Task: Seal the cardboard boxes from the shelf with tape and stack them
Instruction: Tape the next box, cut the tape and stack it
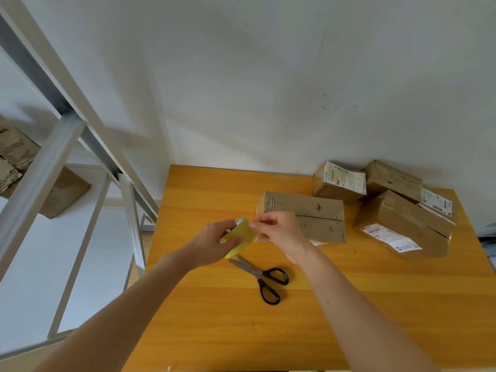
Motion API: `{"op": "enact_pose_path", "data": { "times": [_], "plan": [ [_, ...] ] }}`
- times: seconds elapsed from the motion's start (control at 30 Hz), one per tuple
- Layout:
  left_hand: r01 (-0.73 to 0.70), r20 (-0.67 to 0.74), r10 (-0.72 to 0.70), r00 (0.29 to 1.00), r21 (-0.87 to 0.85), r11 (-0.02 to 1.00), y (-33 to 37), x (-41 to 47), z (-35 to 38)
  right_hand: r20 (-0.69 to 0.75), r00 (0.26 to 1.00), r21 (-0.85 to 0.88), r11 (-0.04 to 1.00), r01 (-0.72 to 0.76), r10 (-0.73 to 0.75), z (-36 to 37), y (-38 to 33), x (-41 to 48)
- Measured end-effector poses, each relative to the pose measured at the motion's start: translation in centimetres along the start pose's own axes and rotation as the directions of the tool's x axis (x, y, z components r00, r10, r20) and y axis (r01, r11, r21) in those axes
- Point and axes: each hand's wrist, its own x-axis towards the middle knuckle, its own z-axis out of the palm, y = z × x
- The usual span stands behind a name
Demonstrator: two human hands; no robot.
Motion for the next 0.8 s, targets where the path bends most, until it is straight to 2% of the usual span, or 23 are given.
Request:
{"op": "enact_pose_path", "data": {
  "times": [0.07,0.13,0.2,0.3,0.4,0.47,0.6,0.8],
  "plan": [
    [0.005,0.019,-0.003,1.000,-0.108,0.994,0.1,-0.3,0.1,-0.058,0.998,0.077,0.997,0.000,0.005,-0.1,-0.1,0.3],
    [0.012,0.026,-0.009,1.000,-0.128,0.992,0.0,-0.3,0.3,-0.155,0.988,0.125,0.992,0.022,-0.003,-0.1,0.0,0.5],
    [0.035,0.012,-0.034,0.999,-0.092,0.995,-0.2,0.1,0.2,-0.212,0.977,0.125,0.991,0.042,-0.015,-0.1,0.2,0.6],
    [0.069,-0.002,-0.069,0.998,-0.019,0.997,-1.2,0.7,-0.6,-0.198,0.978,0.056,0.995,0.082,-0.069,-0.5,0.6,0.5],
    [0.140,-0.089,-0.138,0.986,0.018,0.990,-2.2,1.5,-1.7,-0.200,0.974,0.107,0.986,0.126,-0.103,-0.6,0.3,0.2],
    [0.197,-0.133,-0.184,0.974,0.094,0.976,-2.3,2.5,-2.5,-0.257,0.959,0.138,0.978,0.154,-0.114,-0.5,0.1,0.2],
    [0.234,-0.161,-0.222,0.962,0.064,0.970,-1.2,4.9,-3.5,-0.460,0.888,0.216,0.970,0.111,0.001,-0.7,0.7,0.7],
    [0.241,-0.224,-0.184,0.957,0.262,0.934,-0.6,6.5,-2.9,-0.528,0.845,0.201,0.979,0.025,0.087,-0.8,1.7,2.1]
  ]
}}
